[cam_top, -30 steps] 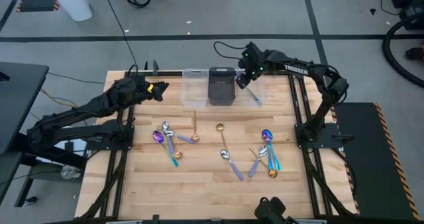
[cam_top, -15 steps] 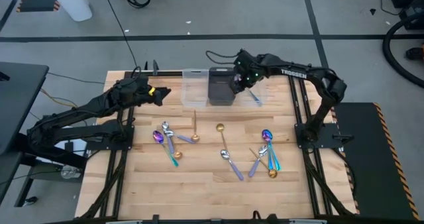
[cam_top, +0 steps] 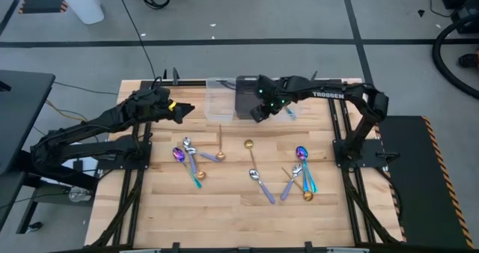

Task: Sort silverware by color (type)
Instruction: Put the gold spoon into the black bin

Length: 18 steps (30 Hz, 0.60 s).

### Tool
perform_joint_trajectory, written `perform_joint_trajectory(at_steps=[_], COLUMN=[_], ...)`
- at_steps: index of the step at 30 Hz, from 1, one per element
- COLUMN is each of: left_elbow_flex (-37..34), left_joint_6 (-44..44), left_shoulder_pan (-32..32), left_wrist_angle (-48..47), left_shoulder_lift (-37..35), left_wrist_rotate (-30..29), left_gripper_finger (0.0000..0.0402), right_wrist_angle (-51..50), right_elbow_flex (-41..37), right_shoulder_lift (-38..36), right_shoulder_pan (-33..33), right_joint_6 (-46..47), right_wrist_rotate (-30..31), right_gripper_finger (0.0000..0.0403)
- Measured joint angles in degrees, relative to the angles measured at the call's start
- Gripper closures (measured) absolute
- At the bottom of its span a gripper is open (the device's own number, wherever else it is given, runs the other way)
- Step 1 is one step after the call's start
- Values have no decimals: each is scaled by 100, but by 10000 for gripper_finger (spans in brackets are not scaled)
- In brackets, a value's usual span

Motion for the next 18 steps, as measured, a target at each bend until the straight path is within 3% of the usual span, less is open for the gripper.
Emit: perform_joint_trajectory(at_steps=[12,18], left_elbow_flex=[-1,-1], left_joint_6=[0,2], left_shoulder_pan=[0,2], left_wrist_angle=[2,-31], left_shoulder_lift=[0,0], left_wrist_rotate=[11,19], left_gripper_finger=[221,221], right_wrist_angle=[240,855], right_elbow_flex=[-2,-34], right_shoulder_lift=[4,337], right_shoulder_pan=[1034,1409], right_joint_6=[1153,1584], right_wrist_rotate=[1040,1243], right_gripper_finger=[238,238])
